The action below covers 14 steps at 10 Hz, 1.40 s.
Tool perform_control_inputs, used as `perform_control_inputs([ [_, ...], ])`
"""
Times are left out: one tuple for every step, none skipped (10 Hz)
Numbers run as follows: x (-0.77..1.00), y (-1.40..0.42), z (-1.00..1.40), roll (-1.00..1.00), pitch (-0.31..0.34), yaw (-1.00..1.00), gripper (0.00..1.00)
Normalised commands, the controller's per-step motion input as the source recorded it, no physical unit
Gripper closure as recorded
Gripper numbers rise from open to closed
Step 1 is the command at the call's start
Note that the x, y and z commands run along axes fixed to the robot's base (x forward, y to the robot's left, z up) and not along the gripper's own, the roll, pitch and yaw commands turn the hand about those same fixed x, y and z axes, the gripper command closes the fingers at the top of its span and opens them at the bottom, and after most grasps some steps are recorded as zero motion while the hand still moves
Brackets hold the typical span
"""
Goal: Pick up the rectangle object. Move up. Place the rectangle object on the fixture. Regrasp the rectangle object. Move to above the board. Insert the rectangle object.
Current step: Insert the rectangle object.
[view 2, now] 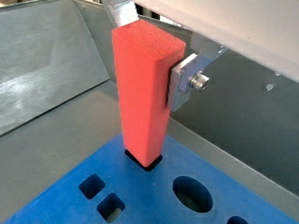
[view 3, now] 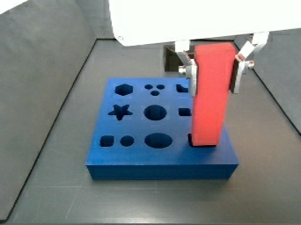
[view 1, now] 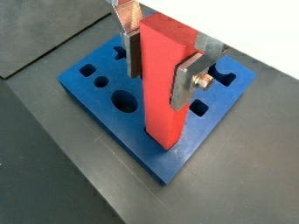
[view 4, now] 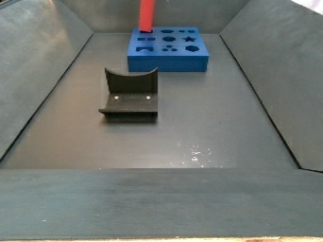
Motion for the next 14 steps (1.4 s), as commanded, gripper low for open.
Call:
perform_control_inputs([
  [0.0,0.0,-0.14,0.13,0.0,0.08,1.0],
  [0.0,-0.03,-0.15,0.24,0.0,0.2,1.0],
  [0.0,-0.04,0.0,0.04,0.0,0.11,1.0],
  [0.0,-0.03,-0.01,0.0,0.0,0.0,1.0],
  [0.0,-0.05,-0.18,0.01,0.0,0.08,1.0],
  [0.0,-0.1,-0.29,0.16,0.0,0.28,1.0],
  [0.0,-0.09,-0.28,0.17,-0.046,0.4,1.0],
  [0.0,0.0,0.0,0.0,0.0,0.19,1.0],
  [0.0,-0.01,-0.03,0.0,0.0,0.0,1.0],
  [0.04,-0.04,-0.21,0.11,0.0,0.0,1.0],
  [0.13,-0.07,-0.39,0.33,0.0,0.07,1.0],
  [0.16,-0.11,-0.52,0.46,0.0,0.07,1.0],
  [0.21,-0.14,-0.67,0.52,0.0,0.06,1.0],
  [0.22,-0.17,-0.79,0.51,0.0,0.04,1.0],
])
